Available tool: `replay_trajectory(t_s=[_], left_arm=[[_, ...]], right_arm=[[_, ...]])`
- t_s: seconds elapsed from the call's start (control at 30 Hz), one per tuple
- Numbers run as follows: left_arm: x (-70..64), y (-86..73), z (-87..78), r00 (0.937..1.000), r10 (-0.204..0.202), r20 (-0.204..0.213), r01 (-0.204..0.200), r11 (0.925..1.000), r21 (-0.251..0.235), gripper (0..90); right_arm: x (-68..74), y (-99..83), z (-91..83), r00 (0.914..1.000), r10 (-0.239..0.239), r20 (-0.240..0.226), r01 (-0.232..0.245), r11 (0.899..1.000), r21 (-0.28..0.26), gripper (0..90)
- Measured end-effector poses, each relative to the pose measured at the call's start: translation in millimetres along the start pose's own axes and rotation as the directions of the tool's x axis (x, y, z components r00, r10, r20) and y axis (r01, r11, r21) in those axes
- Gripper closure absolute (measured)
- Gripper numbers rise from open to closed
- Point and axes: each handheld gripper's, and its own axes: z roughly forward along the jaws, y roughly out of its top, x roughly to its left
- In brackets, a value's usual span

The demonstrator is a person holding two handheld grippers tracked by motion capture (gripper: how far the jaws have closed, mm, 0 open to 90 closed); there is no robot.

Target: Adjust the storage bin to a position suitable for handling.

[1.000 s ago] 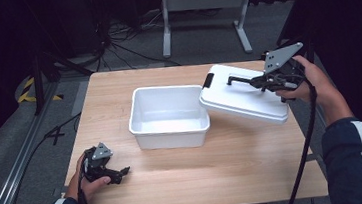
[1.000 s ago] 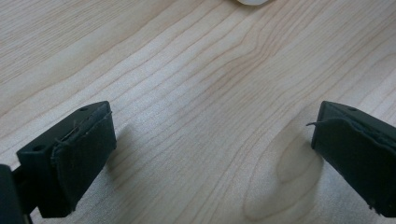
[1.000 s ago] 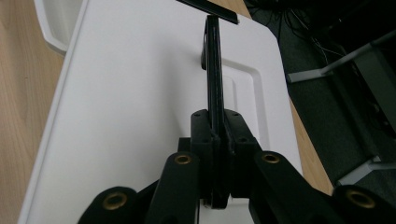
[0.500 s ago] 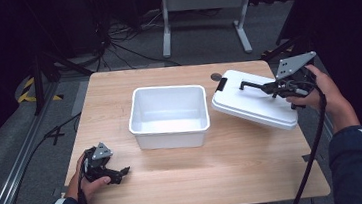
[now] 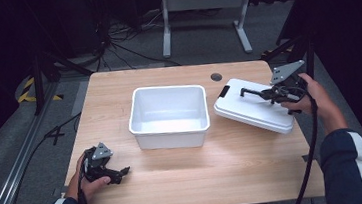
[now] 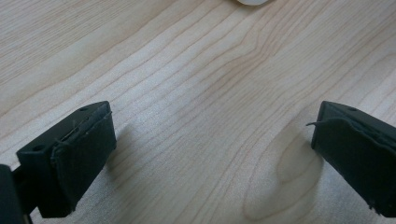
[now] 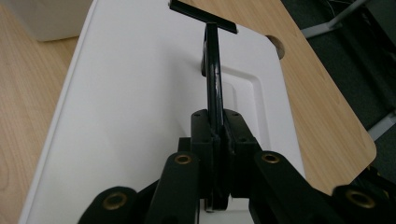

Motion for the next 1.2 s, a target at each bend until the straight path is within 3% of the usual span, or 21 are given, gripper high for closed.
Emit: replay_trajectory(t_s=[0.4,0.67,1.2], left_arm=[[-0.1,-0.1,-0.1,1.0,0.0,-0.001,0.0,1.0,0.0,0.3],[-0.2,-0.1,-0.1,1.0,-0.001,-0.002,0.001,1.0,0.0,0.3],[-0.3,-0.2,-0.1,1.0,-0.003,-0.001,0.003,1.0,-0.001,0.3]], right_arm=[[-2.9,-11.7,39.3,0.9974,0.06,-0.04,-0.06,0.998,0.005,84.5],[-2.2,-15.7,59.8,0.9954,0.091,-0.03,-0.09,0.996,0.016,84.5],[4.3,-32.8,76.9,0.9913,0.129,-0.029,-0.128,0.991,0.037,82.7]])
